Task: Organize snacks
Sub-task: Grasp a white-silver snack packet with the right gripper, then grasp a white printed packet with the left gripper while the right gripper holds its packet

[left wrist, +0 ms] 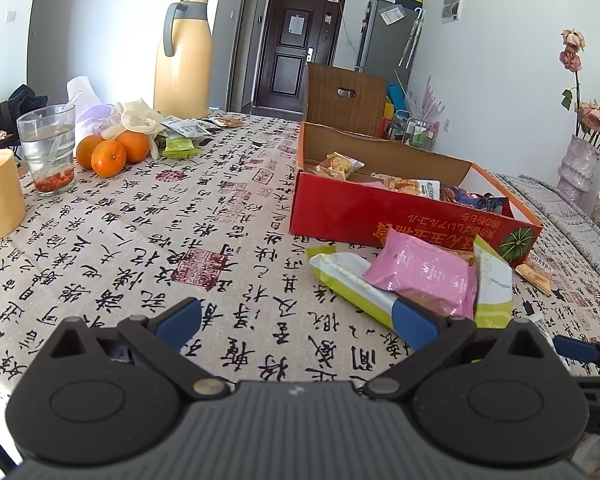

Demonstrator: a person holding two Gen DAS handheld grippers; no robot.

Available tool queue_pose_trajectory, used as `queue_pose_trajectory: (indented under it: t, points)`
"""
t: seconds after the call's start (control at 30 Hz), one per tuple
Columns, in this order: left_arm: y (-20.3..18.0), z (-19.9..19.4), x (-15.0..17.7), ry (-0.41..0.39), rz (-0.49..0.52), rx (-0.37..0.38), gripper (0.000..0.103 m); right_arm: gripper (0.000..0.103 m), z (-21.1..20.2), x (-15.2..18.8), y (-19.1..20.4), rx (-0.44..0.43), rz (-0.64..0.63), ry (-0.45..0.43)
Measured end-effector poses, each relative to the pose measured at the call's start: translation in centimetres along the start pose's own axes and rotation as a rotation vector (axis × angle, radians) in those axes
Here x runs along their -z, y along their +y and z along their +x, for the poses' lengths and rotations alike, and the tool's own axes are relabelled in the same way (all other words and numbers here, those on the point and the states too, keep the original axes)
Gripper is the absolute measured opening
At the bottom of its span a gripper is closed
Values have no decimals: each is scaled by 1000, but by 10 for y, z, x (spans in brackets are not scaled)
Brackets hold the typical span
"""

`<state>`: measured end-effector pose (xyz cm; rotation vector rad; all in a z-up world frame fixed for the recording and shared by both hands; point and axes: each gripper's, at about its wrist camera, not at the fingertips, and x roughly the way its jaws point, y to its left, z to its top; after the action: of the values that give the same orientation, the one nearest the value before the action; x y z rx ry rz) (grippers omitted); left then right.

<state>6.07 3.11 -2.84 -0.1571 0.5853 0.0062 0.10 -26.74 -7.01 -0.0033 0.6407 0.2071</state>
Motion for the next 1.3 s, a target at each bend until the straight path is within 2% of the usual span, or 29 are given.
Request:
queue_pose_trajectory:
  t: [0.17, 0.27, 0.3, 0.33, 0.73, 1.1, 1.3]
  points:
    - [0, -2, 0, -3, -2, -3, 103, 59, 2, 0, -1, -35, 0, 3]
    - [-2, -3, 0, 0, -1, -6, 103, 45, 2, 1, -2, -60, 1, 4]
    - [-3, -3, 0, 1, 0, -5, 103, 30, 1, 2, -2, -70, 7, 5]
    - [-5, -3, 1, 2, 1, -6, 103, 21, 1, 2, -3, -76, 12, 8]
    - [-26, -7, 3, 15, 8, -1, 103, 17, -19, 9, -21, -101, 61, -53]
    - [-72, 3, 18, 93, 68, 58, 103, 17, -30, 20, -39, -97, 83, -77]
    - [-97, 14, 27, 143, 102, 49, 103, 17, -36, 26, -48, -79, 92, -86]
